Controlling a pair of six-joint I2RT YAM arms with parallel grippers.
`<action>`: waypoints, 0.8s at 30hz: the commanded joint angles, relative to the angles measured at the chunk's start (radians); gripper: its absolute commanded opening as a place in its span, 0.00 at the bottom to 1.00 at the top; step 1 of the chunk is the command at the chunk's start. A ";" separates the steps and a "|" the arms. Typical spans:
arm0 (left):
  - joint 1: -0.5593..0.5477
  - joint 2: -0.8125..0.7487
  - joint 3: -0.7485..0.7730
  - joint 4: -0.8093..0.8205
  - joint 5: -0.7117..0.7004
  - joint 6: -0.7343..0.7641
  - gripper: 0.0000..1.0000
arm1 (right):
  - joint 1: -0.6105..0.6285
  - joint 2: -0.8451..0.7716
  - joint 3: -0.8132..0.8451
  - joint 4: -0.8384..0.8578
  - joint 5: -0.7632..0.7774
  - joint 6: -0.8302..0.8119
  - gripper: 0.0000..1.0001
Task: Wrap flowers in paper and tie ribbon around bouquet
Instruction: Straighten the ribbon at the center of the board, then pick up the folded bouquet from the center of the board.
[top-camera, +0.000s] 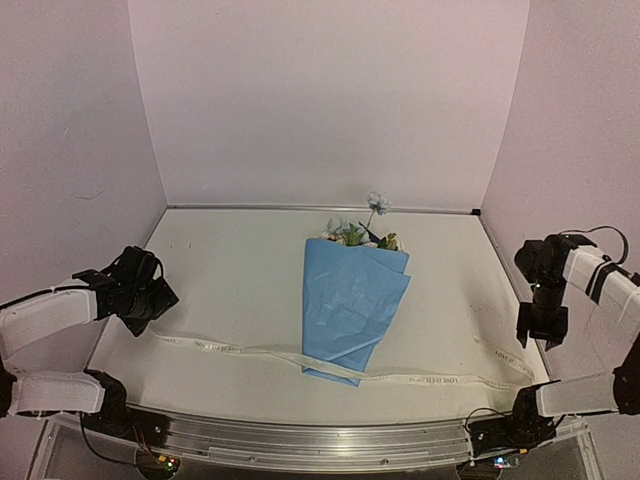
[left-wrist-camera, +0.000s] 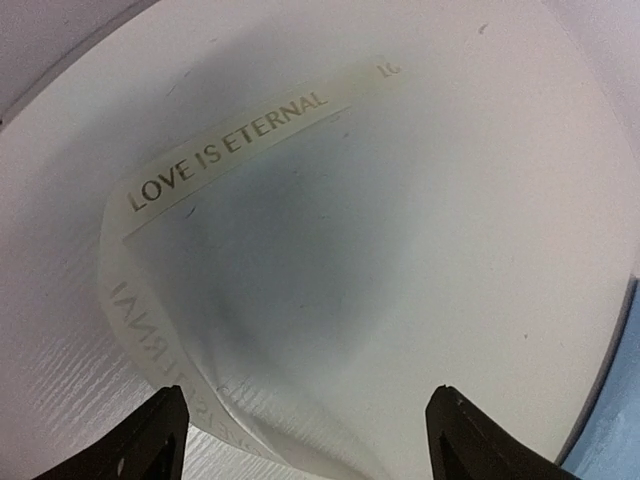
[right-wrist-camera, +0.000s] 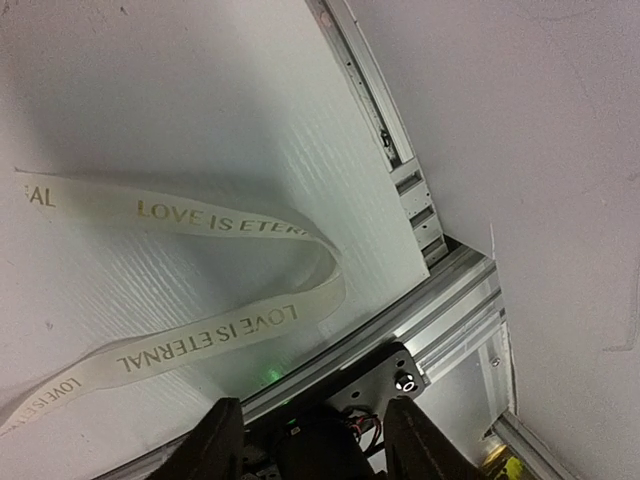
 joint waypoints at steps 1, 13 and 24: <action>0.003 -0.081 0.083 -0.013 0.047 0.139 0.89 | 0.001 -0.016 0.051 -0.034 -0.143 -0.004 0.53; -0.207 0.190 0.161 0.338 0.461 0.310 0.85 | 0.397 0.225 0.143 0.353 -0.403 0.118 0.65; -0.254 0.485 0.182 0.581 0.674 0.313 0.69 | 0.583 0.545 0.224 0.828 -0.471 0.324 0.67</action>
